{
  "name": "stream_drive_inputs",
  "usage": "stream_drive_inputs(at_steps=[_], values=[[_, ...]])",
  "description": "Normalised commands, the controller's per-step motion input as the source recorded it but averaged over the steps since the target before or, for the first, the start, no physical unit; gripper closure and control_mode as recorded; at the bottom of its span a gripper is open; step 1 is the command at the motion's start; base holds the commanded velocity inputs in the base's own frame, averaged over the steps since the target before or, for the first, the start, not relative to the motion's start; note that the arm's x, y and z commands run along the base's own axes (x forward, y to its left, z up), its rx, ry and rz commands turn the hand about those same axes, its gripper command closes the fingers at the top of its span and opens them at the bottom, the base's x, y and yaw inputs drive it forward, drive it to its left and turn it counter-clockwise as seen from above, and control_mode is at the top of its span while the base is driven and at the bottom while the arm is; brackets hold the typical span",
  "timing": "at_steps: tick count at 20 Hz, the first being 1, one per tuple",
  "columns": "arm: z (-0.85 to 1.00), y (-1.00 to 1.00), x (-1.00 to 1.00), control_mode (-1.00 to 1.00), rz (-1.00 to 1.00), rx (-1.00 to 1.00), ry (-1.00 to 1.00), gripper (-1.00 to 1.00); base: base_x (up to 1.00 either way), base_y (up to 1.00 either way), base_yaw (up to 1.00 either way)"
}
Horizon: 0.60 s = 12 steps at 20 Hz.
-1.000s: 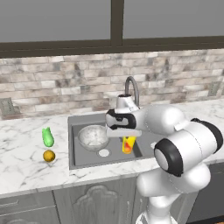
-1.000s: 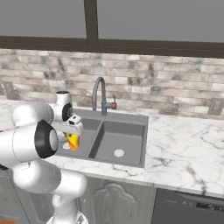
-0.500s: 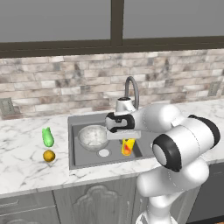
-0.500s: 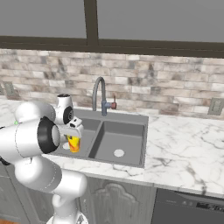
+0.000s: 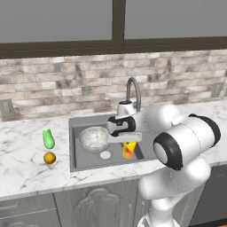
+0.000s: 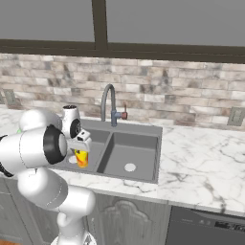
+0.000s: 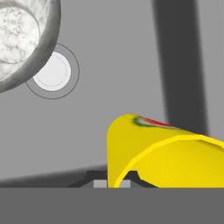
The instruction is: Remove the lemon and corn from the sink. Then move the bowl and cup from the counter to the sink for washing.
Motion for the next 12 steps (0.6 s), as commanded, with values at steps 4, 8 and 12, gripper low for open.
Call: stream_drive_inputs(at_steps=[4, 8, 12], values=[[-0.1, 0.0, 0.04, -1.0, 0.01, 0.0, -0.02, 1.0, 0.0, 0.0, 0.0], [-0.1, 0.0, 0.04, -1.0, 0.01, 0.0, -0.01, 1.0, 0.0, 0.0, 0.0], [-0.1, 0.0, 0.04, -1.0, 0.0, 0.0, 0.0, 1.0, 0.0, 0.0, 0.0]])
